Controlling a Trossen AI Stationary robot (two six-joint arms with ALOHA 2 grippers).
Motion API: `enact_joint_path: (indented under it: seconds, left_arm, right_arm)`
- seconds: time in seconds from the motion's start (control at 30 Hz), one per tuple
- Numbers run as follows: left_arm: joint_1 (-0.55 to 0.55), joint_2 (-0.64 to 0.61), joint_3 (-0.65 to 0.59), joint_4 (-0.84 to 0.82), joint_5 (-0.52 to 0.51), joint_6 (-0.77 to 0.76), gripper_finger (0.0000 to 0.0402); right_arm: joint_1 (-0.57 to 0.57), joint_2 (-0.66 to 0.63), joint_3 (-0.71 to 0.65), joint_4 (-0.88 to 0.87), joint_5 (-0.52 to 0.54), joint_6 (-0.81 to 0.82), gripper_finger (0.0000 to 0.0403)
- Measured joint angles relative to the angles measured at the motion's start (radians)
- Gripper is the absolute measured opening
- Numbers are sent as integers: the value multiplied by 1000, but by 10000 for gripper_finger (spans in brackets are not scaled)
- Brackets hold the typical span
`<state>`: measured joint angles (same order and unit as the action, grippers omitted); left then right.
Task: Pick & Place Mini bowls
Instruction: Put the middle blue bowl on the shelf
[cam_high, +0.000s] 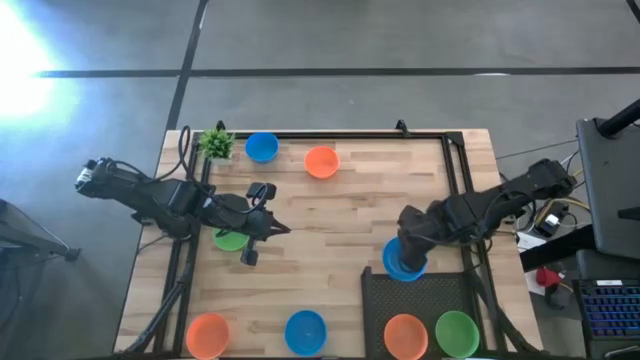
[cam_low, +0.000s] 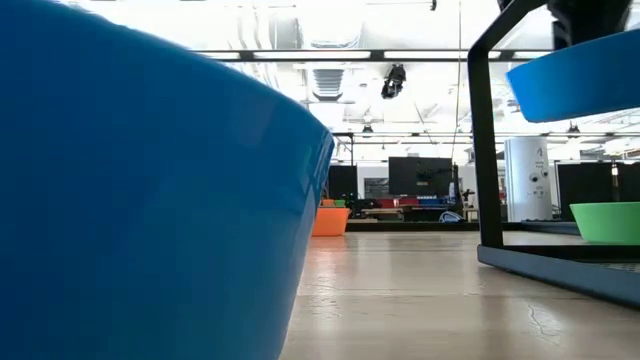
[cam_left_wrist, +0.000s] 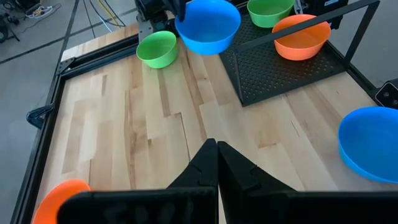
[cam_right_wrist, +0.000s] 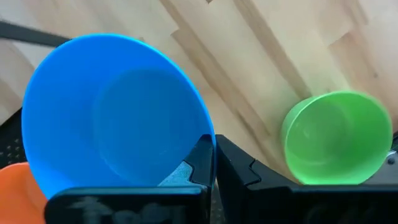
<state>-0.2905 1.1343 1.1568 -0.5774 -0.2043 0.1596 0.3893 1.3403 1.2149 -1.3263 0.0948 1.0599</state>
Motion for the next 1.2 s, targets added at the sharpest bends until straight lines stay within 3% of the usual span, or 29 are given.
enact_joint_path:
  seconds: [0.53, 1.2]
  left_arm:
    - [0, 0, 0, 0, 0, 9, 0]
    - [0, 0, 0, 0, 0, 30, 0]
  right_arm:
    - [215, 1, -177, 93, -51, 356, 8]
    - [336, 1, -311, 167, -77, 632, 8]
